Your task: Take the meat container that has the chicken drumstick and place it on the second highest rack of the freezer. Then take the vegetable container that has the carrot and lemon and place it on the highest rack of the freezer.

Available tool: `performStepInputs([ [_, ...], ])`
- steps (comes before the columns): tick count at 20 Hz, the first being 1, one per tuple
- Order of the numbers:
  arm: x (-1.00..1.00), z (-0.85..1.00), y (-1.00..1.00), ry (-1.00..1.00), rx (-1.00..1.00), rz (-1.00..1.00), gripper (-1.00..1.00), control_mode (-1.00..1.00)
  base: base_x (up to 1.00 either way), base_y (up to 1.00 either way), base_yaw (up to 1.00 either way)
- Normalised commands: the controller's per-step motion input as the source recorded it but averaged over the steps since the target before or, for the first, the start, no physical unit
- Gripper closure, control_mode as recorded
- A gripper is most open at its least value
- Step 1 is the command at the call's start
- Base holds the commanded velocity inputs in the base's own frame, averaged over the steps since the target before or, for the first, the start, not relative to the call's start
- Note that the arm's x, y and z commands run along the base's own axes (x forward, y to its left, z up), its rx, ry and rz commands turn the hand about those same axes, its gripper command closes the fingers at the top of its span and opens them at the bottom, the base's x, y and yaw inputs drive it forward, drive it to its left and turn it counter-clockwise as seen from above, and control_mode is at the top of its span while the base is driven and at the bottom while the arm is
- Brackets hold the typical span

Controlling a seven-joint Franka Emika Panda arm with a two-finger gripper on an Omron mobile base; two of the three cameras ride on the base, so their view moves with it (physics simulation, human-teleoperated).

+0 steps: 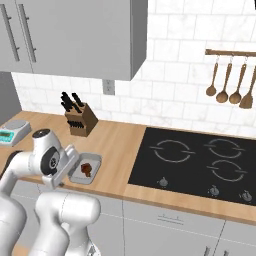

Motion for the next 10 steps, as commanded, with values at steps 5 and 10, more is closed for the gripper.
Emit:
performStepInputs([
  [5,0.27,-0.16,0.05,0.01,-0.01,-0.06,-1.0,-1.0,0.0,0.0,0.0],
  [10,0.45,-0.08,0.0,0.13,0.02,-0.01,-1.0,-1.0,0.0,0.0,0.0],
])
